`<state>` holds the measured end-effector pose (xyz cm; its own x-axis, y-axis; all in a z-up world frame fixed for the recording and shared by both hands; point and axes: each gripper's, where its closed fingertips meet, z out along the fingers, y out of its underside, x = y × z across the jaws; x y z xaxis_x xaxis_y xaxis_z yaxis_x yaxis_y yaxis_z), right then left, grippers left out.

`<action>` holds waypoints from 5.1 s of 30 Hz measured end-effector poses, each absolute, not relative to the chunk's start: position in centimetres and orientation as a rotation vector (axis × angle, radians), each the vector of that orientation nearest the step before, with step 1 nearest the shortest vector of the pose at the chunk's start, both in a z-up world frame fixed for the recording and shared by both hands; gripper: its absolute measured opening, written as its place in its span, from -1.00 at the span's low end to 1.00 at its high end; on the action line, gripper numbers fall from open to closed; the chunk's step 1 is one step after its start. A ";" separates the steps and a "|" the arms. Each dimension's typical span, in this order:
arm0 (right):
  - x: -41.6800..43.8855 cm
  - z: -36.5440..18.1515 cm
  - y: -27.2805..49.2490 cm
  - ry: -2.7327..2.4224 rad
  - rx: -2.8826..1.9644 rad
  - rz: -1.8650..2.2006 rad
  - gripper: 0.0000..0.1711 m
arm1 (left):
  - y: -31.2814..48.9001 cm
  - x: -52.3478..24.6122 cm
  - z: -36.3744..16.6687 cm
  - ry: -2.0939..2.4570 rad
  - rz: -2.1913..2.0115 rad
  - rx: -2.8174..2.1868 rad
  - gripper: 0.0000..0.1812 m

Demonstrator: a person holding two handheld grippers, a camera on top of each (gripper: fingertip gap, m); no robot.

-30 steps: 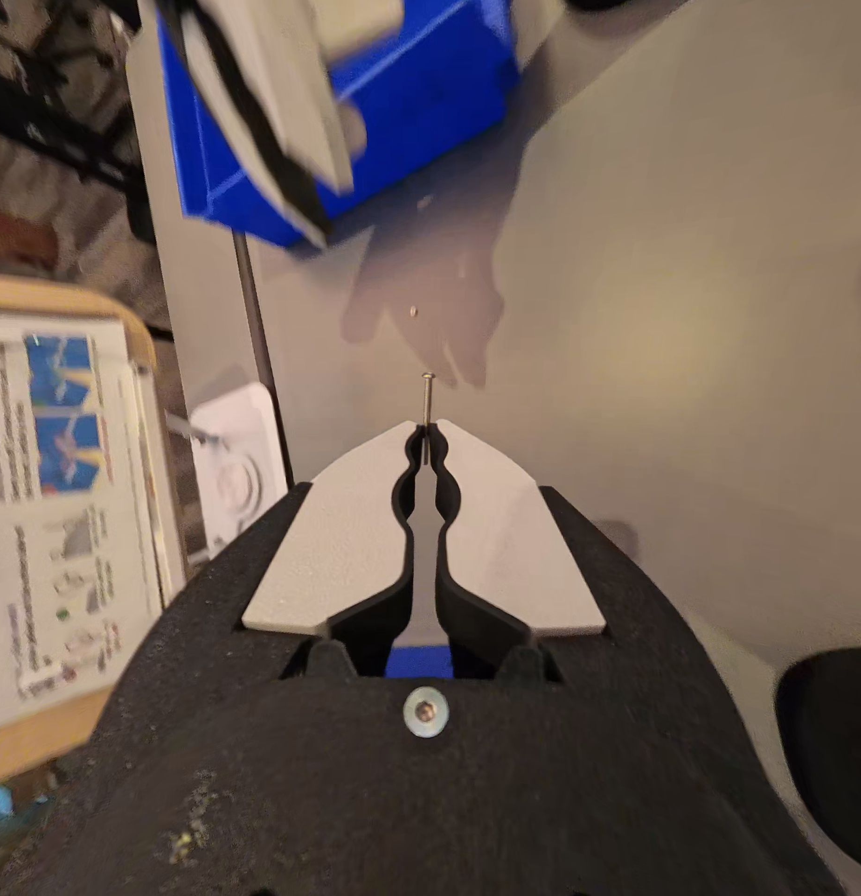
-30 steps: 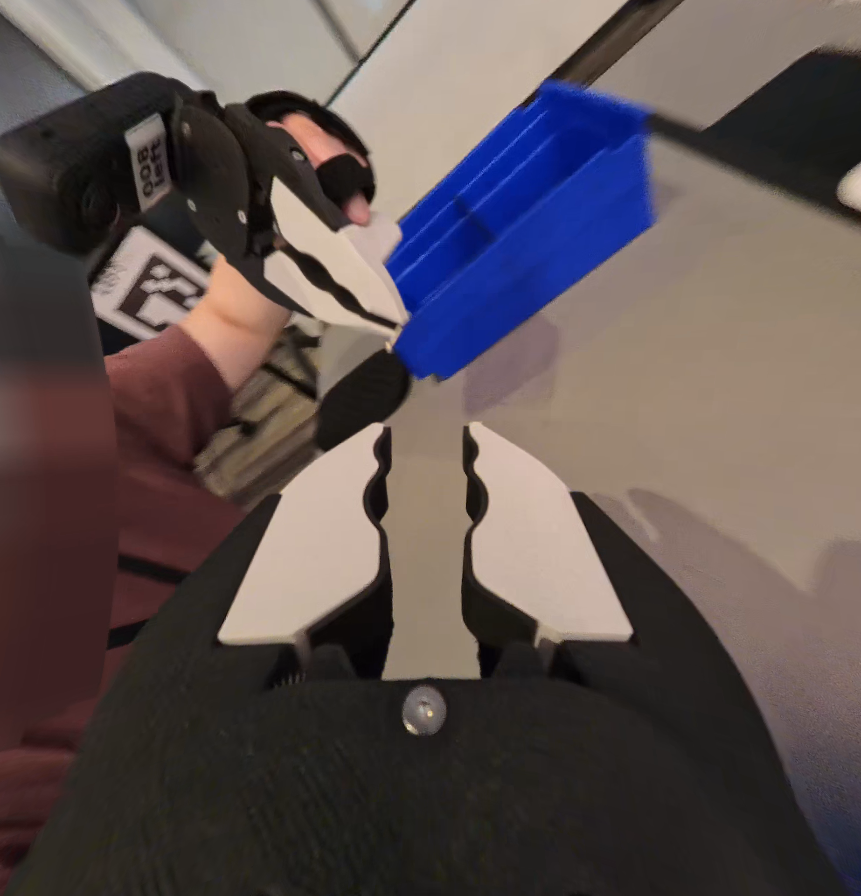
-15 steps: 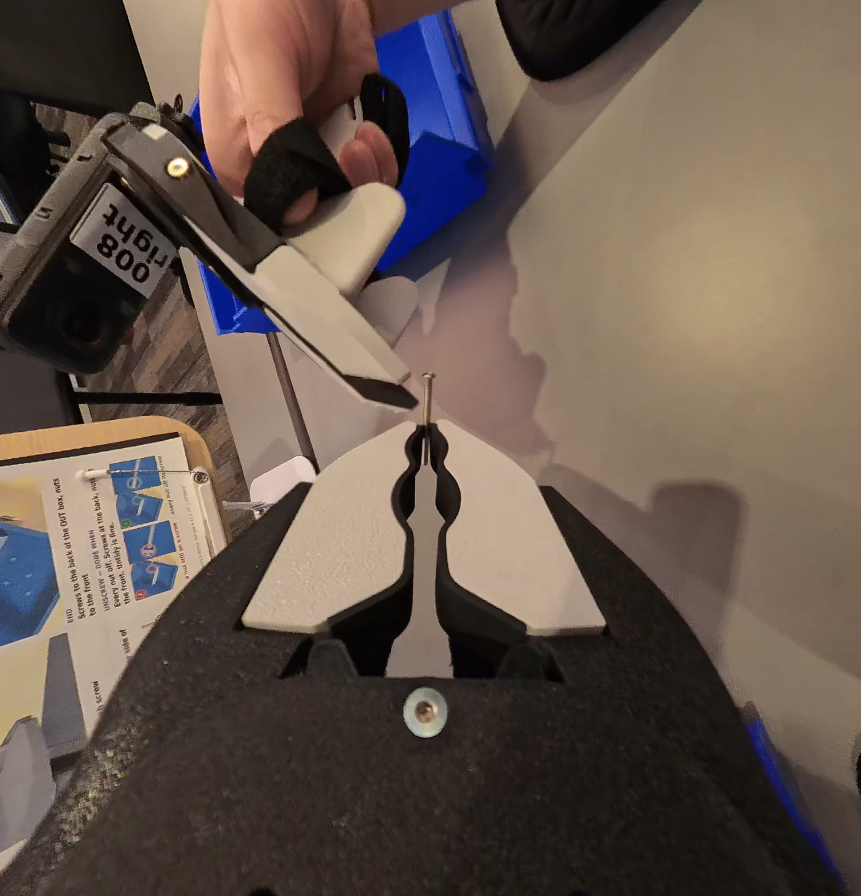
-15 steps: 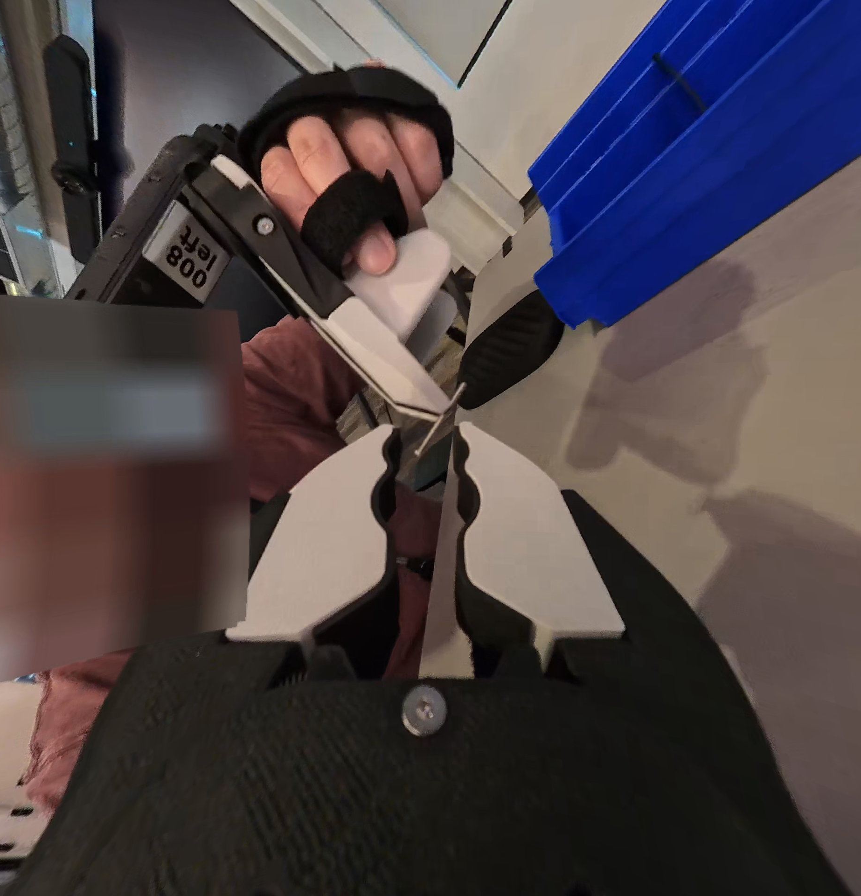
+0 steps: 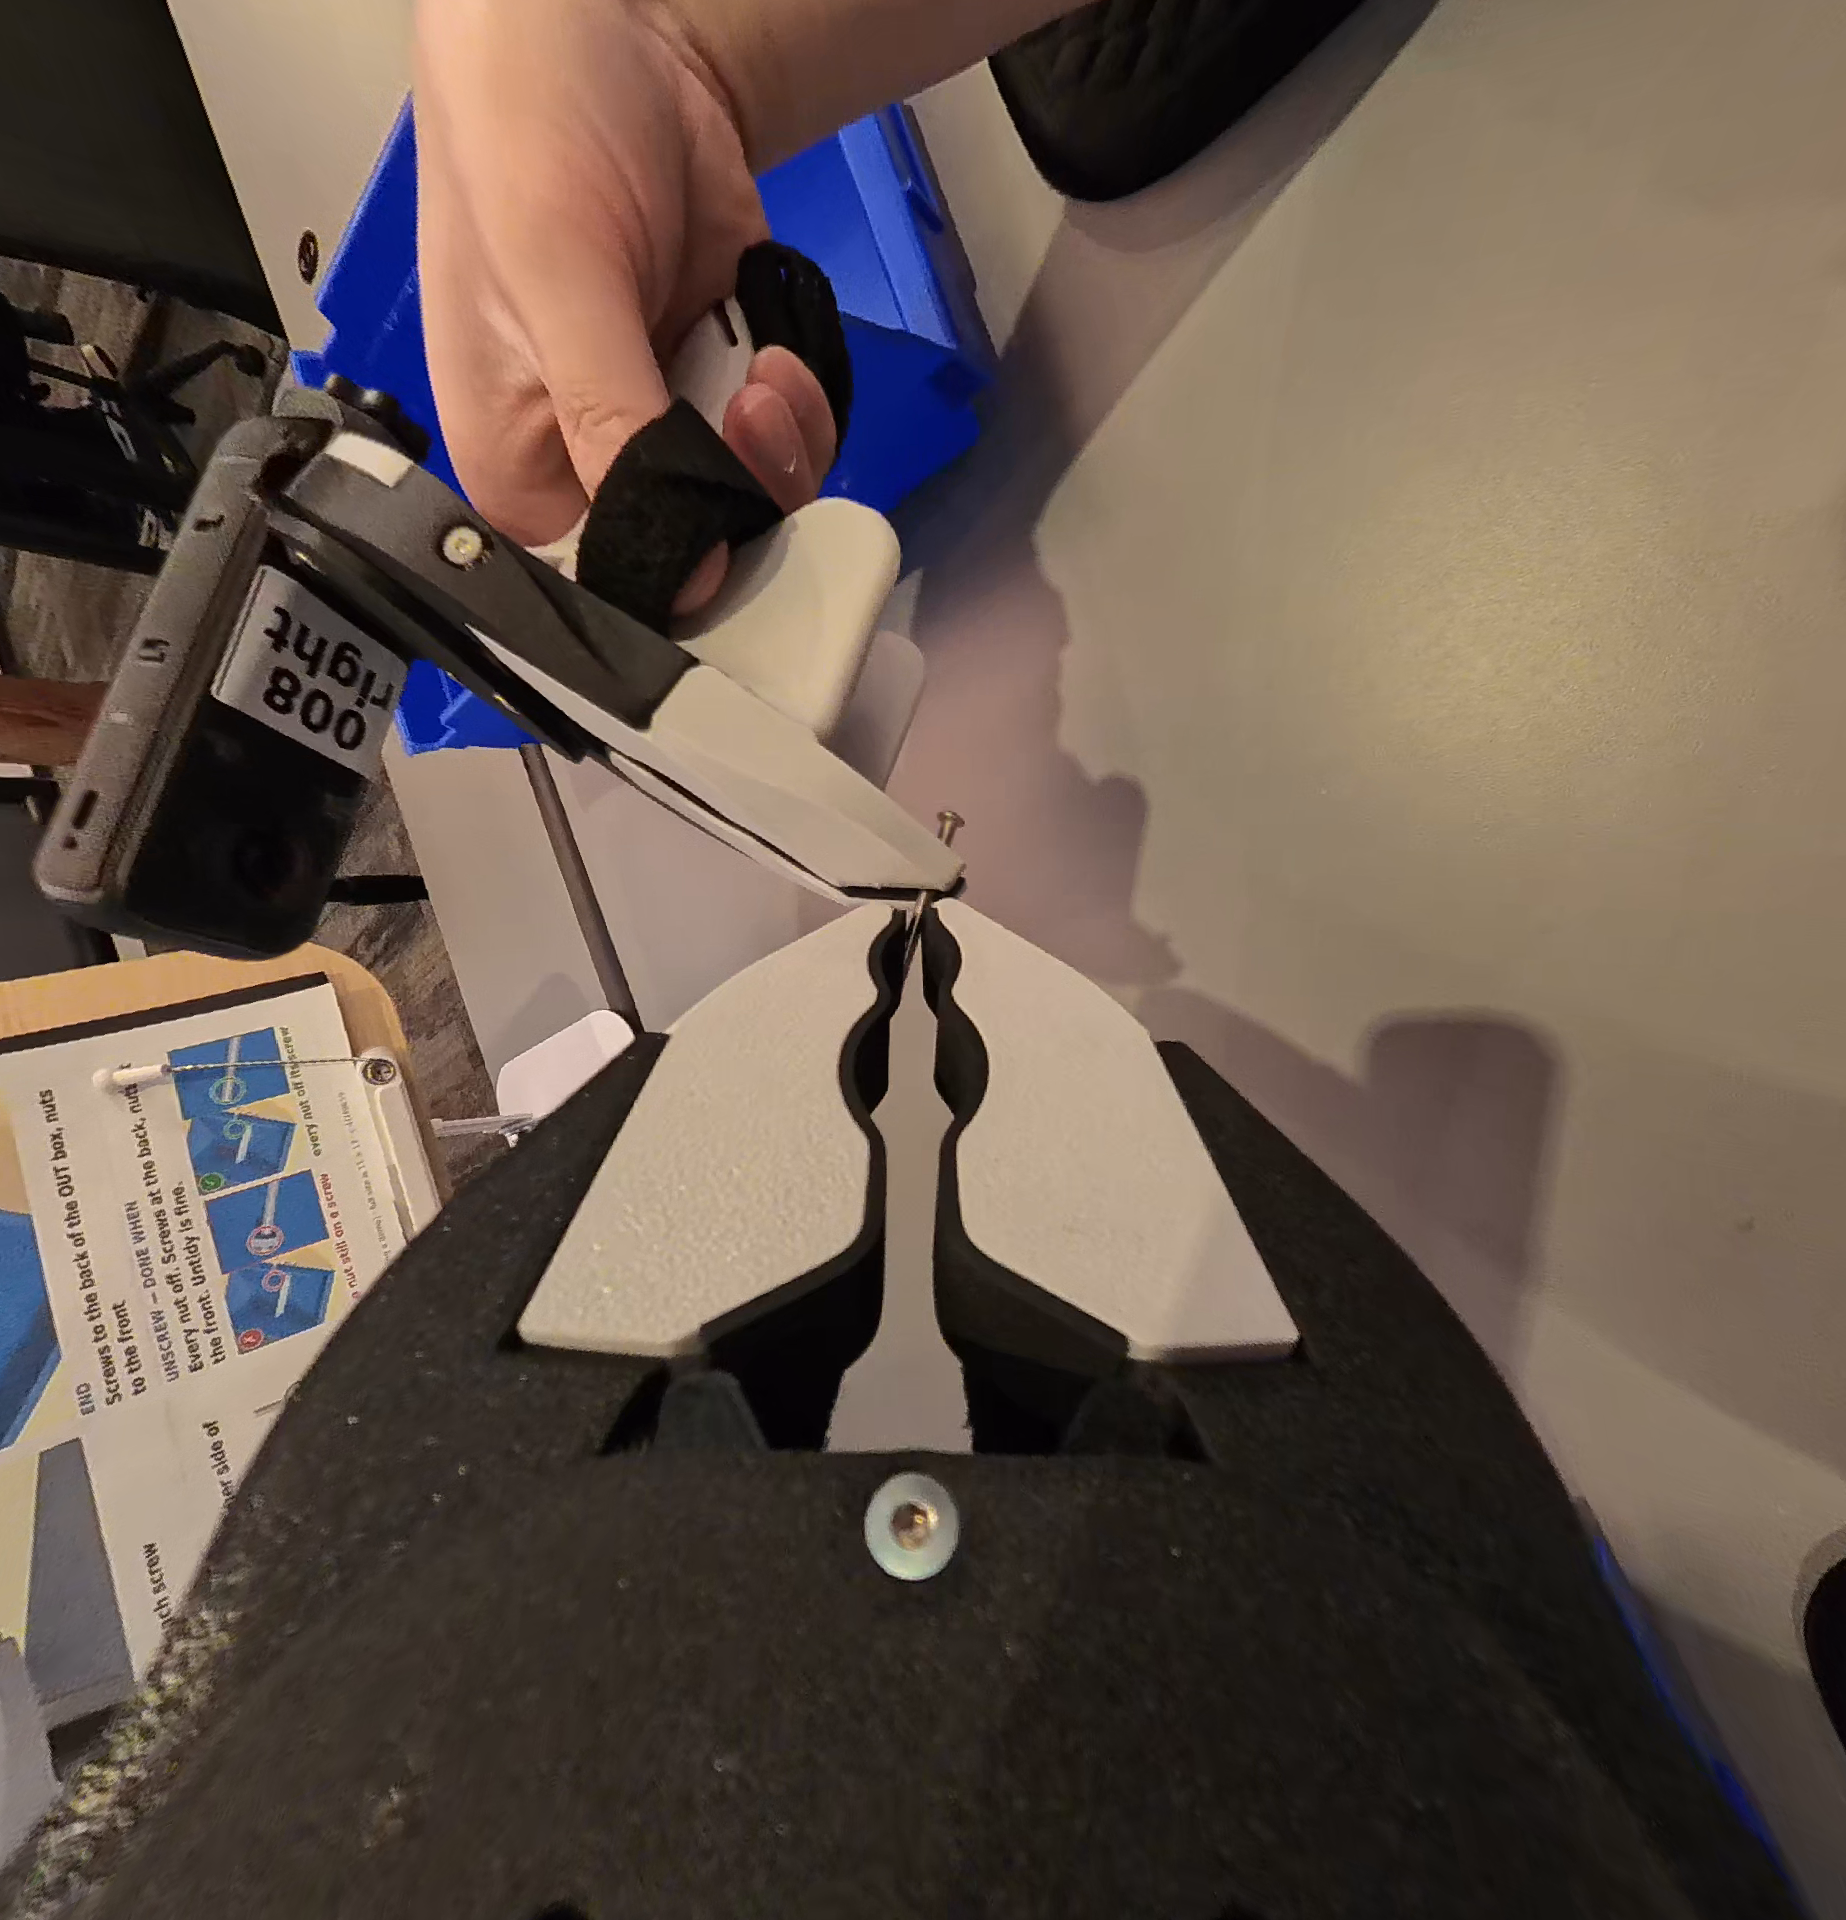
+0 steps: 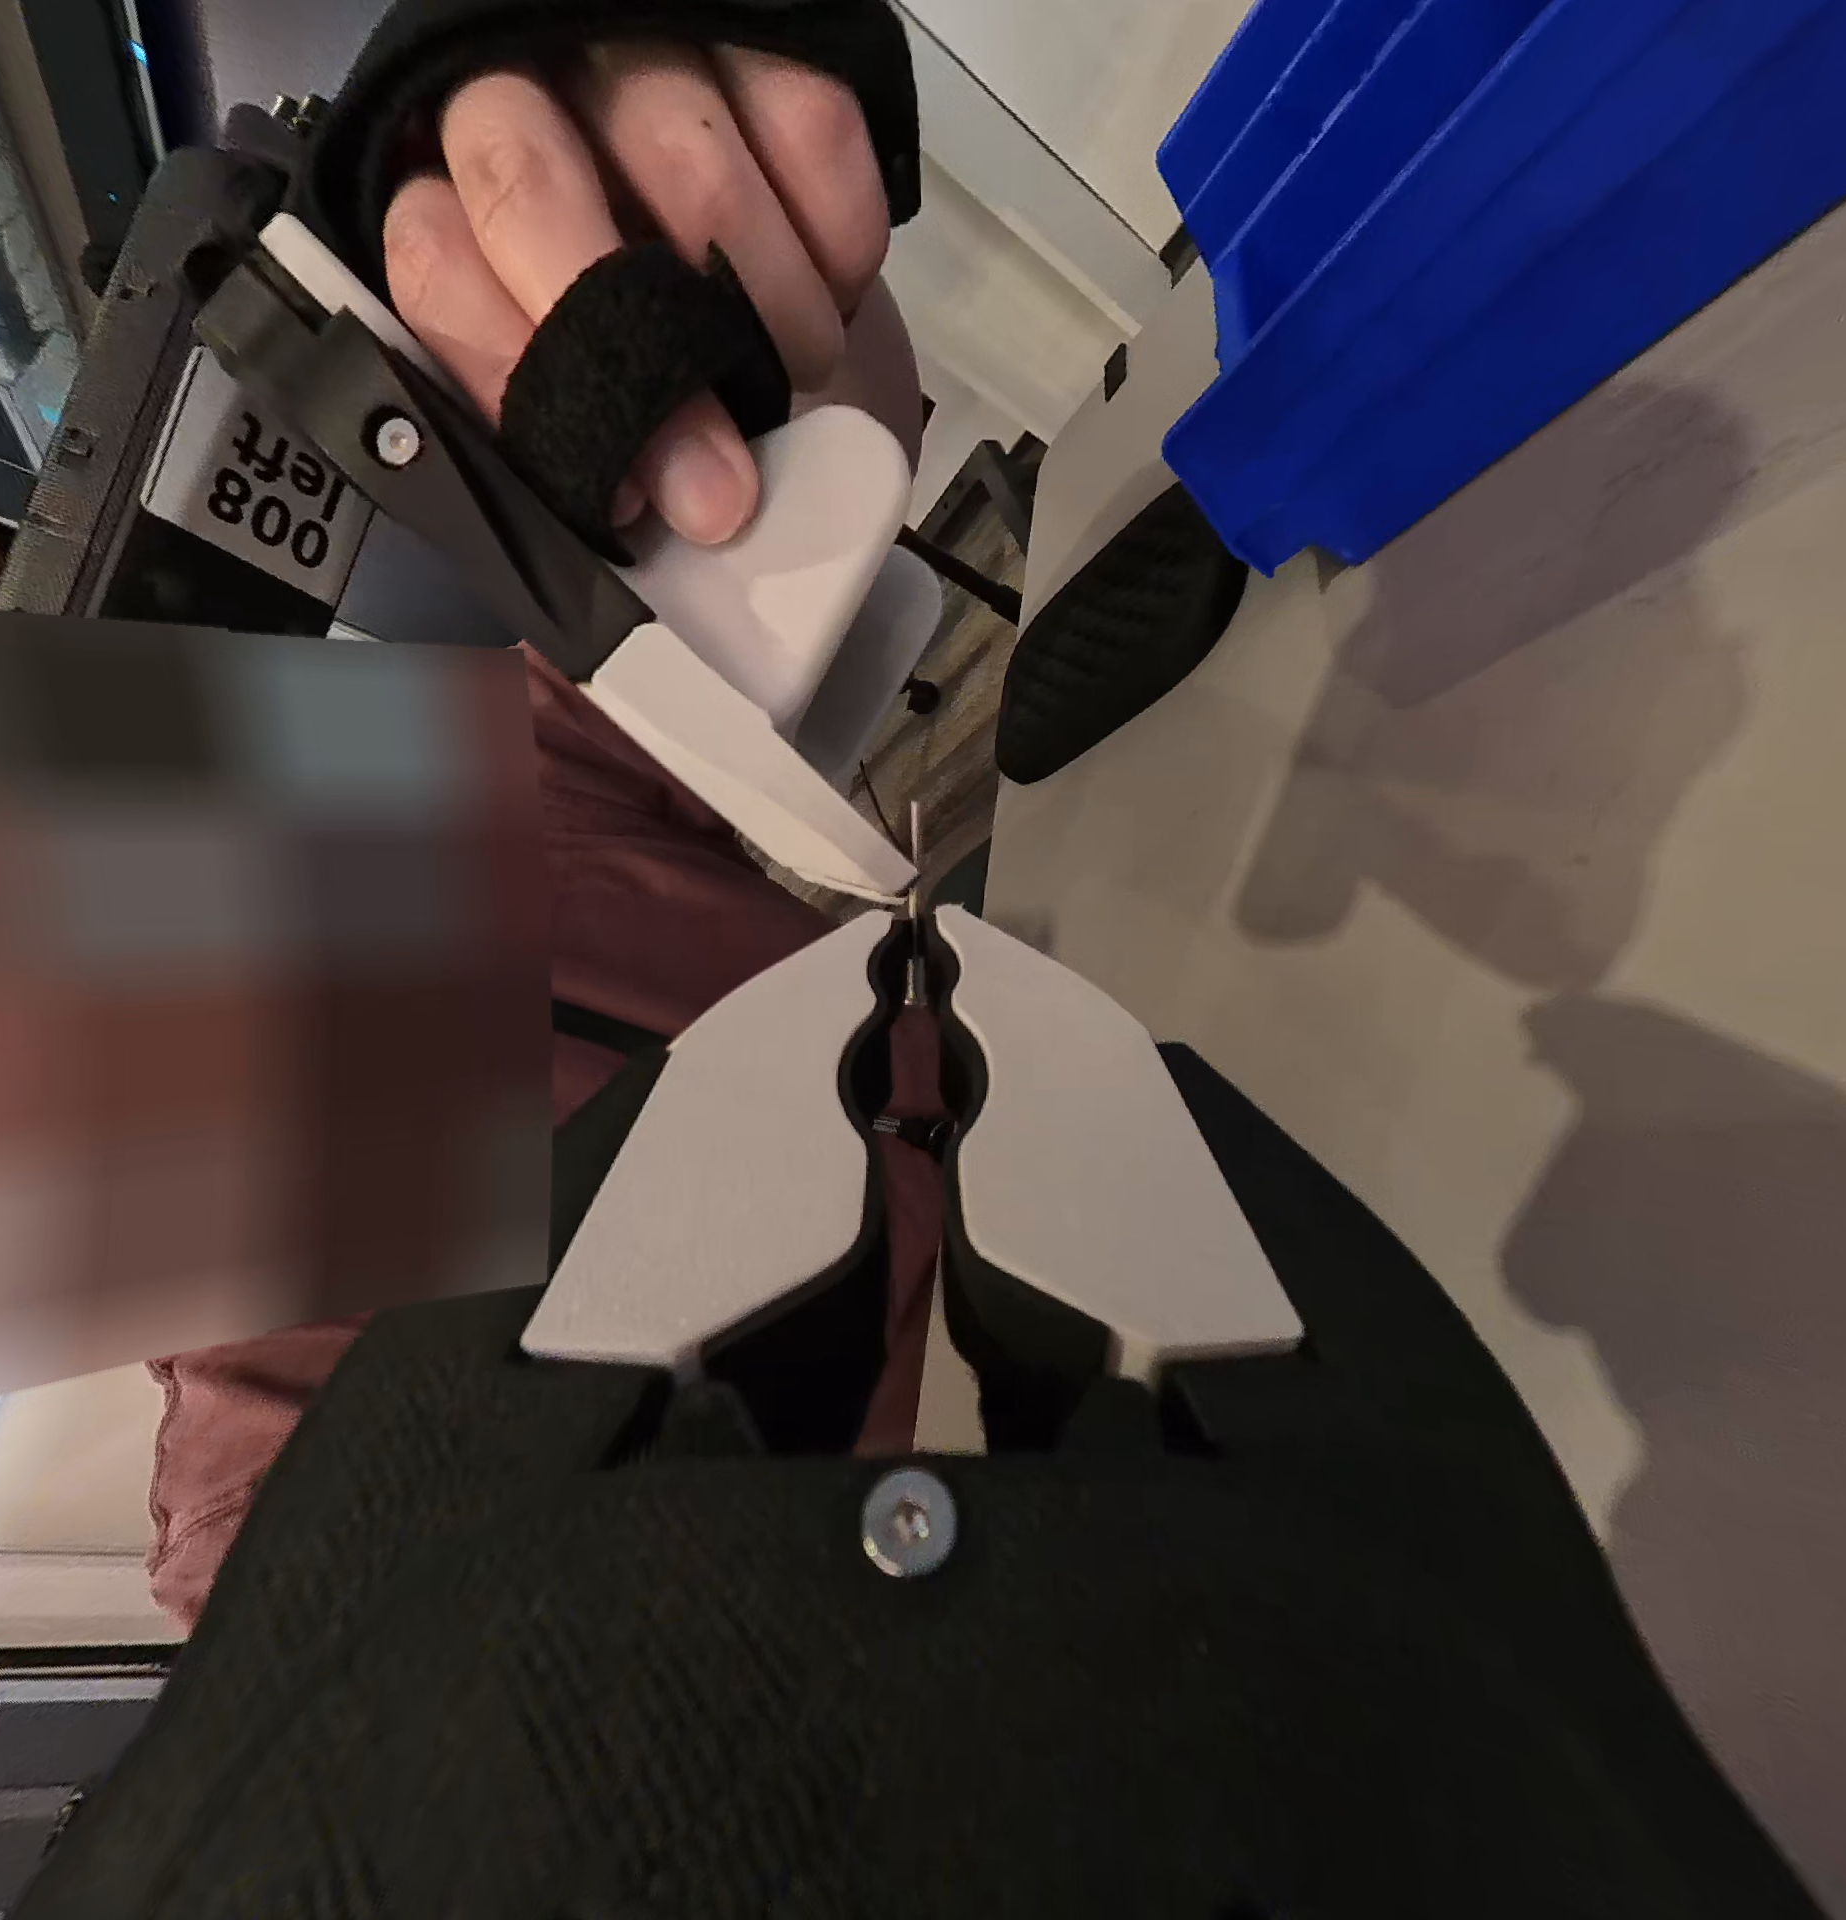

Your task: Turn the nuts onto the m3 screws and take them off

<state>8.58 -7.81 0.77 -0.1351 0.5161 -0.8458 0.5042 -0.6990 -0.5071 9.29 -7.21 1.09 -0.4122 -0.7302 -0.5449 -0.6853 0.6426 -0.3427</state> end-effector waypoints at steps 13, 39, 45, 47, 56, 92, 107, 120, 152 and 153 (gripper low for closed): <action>9.4 4.7 -2.2 -0.964 -1.703 1.884 -0.97 | -3.2 8.1 6.6 1.384 -0.678 -1.613 -0.54; 8.5 9.4 -2.8 -0.896 -1.314 1.824 -0.97 | -3.3 11.1 8.0 0.846 -1.442 -1.525 -0.95; 8.9 10.0 -2.8 -0.887 -1.316 1.812 -0.97 | -3.9 11.3 7.5 0.891 -1.438 -1.549 -0.95; 8.8 9.6 -3.1 -0.932 -1.340 1.785 -0.97 | -4.1 11.5 7.2 0.915 -1.424 -1.565 -0.95; 8.8 9.5 -3.3 -0.937 -1.401 1.815 -0.95 | -4.4 11.7 6.9 0.950 -1.394 -1.584 -0.95; 8.2 9.2 -2.2 -0.778 -1.497 1.815 -0.97 | -3.5 11.2 7.3 0.840 -1.656 -1.676 -0.96; 8.4 8.5 -1.4 -0.711 -1.541 1.899 -0.97 | -3.0 11.3 6.8 0.825 -1.658 -1.761 -0.98; 10.2 7.6 -0.7 -0.967 -1.585 1.444 -0.69 | -2.8 9.0 8.7 0.841 -1.504 -1.669 -0.98; 15.9 -15.5 4.7 -1.337 -2.701 0.101 -0.80 | -0.5 -3.2 13.1 0.777 -0.865 -1.569 -0.97; 15.9 -15.6 4.6 -1.339 -2.706 0.100 -0.80 | -0.5 -3.1 13.1 0.778 -0.872 -1.568 -0.97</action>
